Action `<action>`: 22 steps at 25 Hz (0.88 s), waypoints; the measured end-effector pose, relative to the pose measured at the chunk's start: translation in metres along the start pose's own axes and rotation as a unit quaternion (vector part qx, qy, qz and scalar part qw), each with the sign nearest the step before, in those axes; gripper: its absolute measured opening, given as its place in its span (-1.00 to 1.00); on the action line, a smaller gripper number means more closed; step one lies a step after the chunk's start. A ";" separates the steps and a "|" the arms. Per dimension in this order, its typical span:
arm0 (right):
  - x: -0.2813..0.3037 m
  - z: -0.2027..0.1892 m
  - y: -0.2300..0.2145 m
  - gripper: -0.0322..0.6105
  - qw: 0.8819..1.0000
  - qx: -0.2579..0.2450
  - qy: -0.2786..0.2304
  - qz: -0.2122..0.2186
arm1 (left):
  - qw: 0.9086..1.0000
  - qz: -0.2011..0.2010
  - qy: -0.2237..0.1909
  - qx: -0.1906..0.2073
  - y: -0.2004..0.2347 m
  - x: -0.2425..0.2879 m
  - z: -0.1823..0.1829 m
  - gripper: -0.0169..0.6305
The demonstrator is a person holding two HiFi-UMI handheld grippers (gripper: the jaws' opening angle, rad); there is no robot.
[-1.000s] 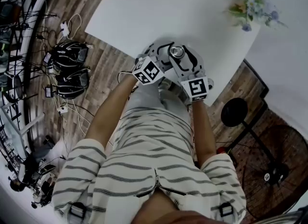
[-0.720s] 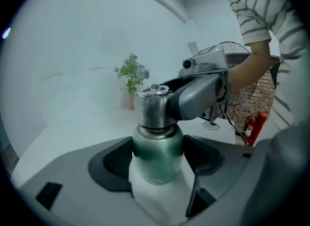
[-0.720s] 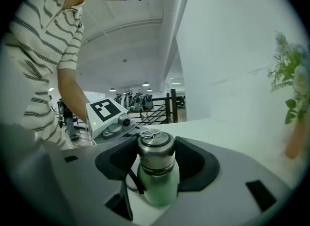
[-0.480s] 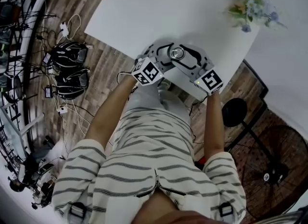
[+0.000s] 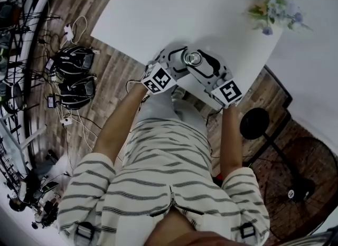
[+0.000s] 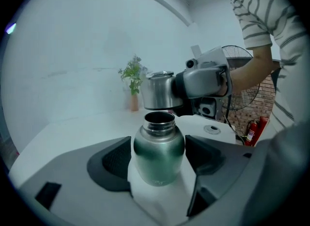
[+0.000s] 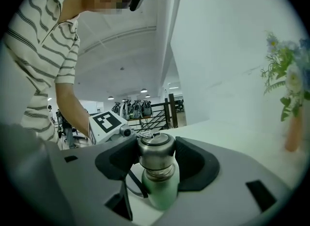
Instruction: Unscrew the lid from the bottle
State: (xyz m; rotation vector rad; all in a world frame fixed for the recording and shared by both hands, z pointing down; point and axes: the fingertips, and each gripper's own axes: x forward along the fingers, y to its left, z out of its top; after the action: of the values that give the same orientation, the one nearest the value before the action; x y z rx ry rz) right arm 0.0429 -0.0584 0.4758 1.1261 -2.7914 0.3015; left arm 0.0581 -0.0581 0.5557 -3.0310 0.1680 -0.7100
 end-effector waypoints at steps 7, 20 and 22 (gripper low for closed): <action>-0.017 0.018 -0.008 -0.10 0.998 0.022 -0.027 -0.055 | 0.998 0.021 -0.034 -0.048 0.006 -0.022 0.018 0.01; -0.053 0.077 -0.016 -0.10 0.974 0.030 -0.060 -0.217 | 0.977 0.137 -0.104 -0.123 0.030 -0.081 0.081 -0.55; -0.058 0.089 -0.014 -0.10 0.969 0.030 -0.063 -0.238 | 0.972 0.160 -0.112 -0.129 0.033 -0.090 0.093 -0.72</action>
State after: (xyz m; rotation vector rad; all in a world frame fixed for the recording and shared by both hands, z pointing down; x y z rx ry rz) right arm 0.0912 -0.0489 0.3809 1.8312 -2.5111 0.2695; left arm 0.0157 -0.0812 0.4304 -3.1729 0.7774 -0.3409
